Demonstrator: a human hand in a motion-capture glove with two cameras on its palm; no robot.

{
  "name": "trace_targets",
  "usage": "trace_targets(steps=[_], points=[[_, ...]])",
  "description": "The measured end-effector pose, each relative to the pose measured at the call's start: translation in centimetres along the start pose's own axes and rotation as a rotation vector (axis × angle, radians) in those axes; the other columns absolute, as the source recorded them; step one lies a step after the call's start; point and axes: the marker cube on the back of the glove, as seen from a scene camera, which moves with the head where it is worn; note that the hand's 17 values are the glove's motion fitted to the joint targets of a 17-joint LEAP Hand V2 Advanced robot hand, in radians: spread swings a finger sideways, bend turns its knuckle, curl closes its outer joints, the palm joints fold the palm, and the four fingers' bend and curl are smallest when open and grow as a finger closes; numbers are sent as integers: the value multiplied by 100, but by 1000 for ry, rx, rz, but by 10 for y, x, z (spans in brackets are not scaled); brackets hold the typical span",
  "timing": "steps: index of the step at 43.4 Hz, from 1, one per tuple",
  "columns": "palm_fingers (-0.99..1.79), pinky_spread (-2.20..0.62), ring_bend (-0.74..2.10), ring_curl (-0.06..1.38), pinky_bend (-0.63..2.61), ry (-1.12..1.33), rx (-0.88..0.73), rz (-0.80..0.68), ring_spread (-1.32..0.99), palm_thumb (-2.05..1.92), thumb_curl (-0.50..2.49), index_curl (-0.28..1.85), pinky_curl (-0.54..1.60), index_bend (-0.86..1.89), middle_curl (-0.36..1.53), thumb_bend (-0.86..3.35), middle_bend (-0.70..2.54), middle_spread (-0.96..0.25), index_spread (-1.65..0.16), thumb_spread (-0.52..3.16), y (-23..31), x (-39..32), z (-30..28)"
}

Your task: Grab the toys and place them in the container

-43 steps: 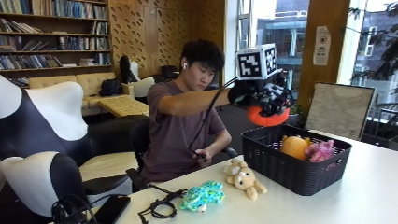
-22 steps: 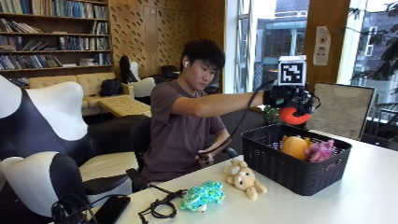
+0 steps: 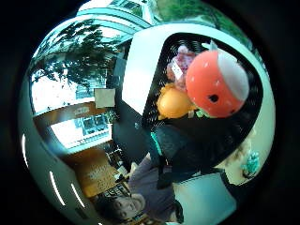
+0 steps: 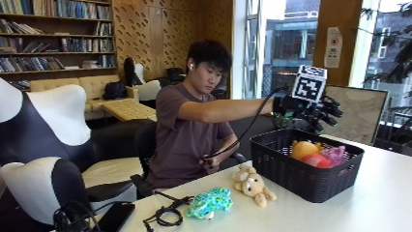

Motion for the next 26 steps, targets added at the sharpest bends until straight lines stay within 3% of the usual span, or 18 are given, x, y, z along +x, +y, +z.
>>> trace_targets(steps=[5, 9, 26], points=[[-52, -4, 59, 48, 121, 136, 41, 16, -10, 9, 64, 42, 51, 11, 53, -6, 22, -5, -28, 100, 17, 23, -19], [-43, 0, 46, 42, 111, 64, 55, 35, -5, 6, 59, 38, 46, 10, 48, -4, 13, -4, -27, 108, 37, 27, -35], [-28, 6, 31, 36, 93, 120, 91, 225, 2, 4, 46, 26, 37, 8, 34, -2, 11, 1, -26, 121, 156, 145, -81]])
